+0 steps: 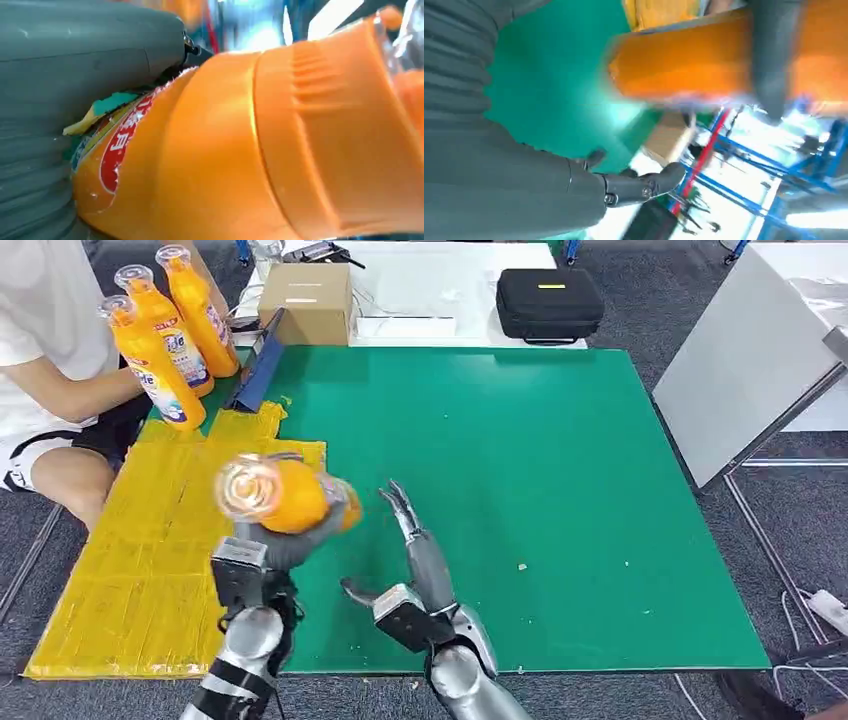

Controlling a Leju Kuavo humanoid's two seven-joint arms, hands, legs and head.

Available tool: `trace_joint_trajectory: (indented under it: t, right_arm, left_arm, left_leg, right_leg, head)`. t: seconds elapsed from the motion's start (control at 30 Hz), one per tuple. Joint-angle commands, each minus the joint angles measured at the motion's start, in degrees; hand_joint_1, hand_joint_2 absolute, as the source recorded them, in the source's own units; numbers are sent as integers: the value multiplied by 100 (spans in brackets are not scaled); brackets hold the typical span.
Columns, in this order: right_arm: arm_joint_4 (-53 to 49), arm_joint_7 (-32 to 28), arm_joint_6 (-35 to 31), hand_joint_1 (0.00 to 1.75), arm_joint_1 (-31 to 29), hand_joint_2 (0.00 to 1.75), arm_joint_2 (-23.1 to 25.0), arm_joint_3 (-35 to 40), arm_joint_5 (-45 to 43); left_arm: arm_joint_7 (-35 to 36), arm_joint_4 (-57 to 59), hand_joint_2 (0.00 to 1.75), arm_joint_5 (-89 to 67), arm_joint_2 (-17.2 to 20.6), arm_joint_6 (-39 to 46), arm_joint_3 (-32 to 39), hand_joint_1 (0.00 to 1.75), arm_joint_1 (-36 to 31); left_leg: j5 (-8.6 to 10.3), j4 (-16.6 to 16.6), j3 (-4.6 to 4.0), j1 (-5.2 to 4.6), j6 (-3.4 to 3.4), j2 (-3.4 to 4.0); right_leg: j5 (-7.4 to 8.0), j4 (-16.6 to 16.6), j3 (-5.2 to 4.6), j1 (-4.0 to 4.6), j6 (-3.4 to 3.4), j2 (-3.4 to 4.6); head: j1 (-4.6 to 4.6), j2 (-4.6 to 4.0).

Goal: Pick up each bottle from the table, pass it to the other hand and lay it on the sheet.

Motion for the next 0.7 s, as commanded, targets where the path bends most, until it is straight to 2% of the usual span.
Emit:
trace_joint_trajectory:
  t: [0.03, 0.07, 0.13, 0.17, 0.2, 0.3, 0.33, 0.37, 0.67, 0.7]
  right_arm:
    - [-1596, -114, 650, 0, 568, 175, -467, -158, -853]
    - [-1747, -134, 671, 0, 633, 175, -498, -213, -918]
    - [-1989, -38, 1230, 0, 757, 175, -510, -383, -1702]
    - [-1972, 62, 1286, 0, 738, 175, -569, -404, -1694]
    - [-1851, 152, 1226, 0, 706, 175, -586, -484, -1676]
    - [-1491, 221, 1002, 0, 554, 175, -638, -582, -1623]
    - [-1467, 215, 946, 0, 546, 175, -641, -597, -1601]
    - [-1467, 215, 946, 0, 546, 175, -641, -597, -1601]
    - [-1467, 215, 946, 0, 546, 175, -641, -597, -1601]
    - [-1472, 238, 798, 0, 533, 175, -672, -582, -1519]
  left_arm:
    - [-94, -50, 175, -1907, -165, 782, 940, 175, -102]
    - [-170, -65, 175, -2298, -314, 782, 1143, 175, -65]
    - [-308, -116, 175, -2941, -592, 782, 1591, 175, -16]
    - [-429, -312, 175, -3446, -770, 782, 1883, 175, -8]
    - [-429, -1016, 175, -4483, -894, 782, 2239, 175, 51]
    - [-429, -1938, 175, -6288, -894, 782, 2505, 175, 24]
    - [-429, -1939, 175, -6423, -894, 782, 2478, 175, 20]
    - [-429, -1939, 175, -6423, -894, 782, 2478, 175, 20]
    - [-429, -1939, 175, -6423, -894, 782, 2478, 175, 20]
    - [209, -1955, 175, -7308, -589, 782, 2030, 175, -1]
  left_leg:
    - [-20, 13, 32, 18, -20, -29]
    - [-13, 9, 22, 16, -16, -21]
    - [-27, 9, 29, 18, -28, -12]
    - [-22, 3, 20, 15, -26, -17]
    - [-14, 1, 12, 11, -20, -21]
    - [-34, 17, 27, 21, -27, 1]
    - [-21, 6, 13, 15, -20, 2]
    - [-32, 14, 35, 18, -22, -1]
    - [-10, 3, 20, 19, -19, -9]
    - [-27, 14, 43, 28, -29, -11]
  right_leg:
    - [-29, 5, 32, 10, -22, -10]
    - [-24, 3, -23, 7, -13, -4]
    - [-25, -1, -18, 8, -15, 8]
    - [-22, -3, -26, 7, -13, 0]
    - [-19, -4, -34, 4, -11, -6]
    - [-26, 2, -16, 12, -17, 27]
    - [-13, -7, 24, 9, -13, 22]
    - [-15, -1, 44, 11, -14, 21]
    - [-10, -2, 23, 13, -16, 4]
    - [-23, 2, 49, 20, -22, 10]
  head:
    - [7, 0]
    - [9, 0]
    - [7, 0]
    - [5, 0]
    - [7, 0]
    - [7, 0]
    - [7, 0]
    - [7, 0]
    - [7, 0]
    - [7, 0]
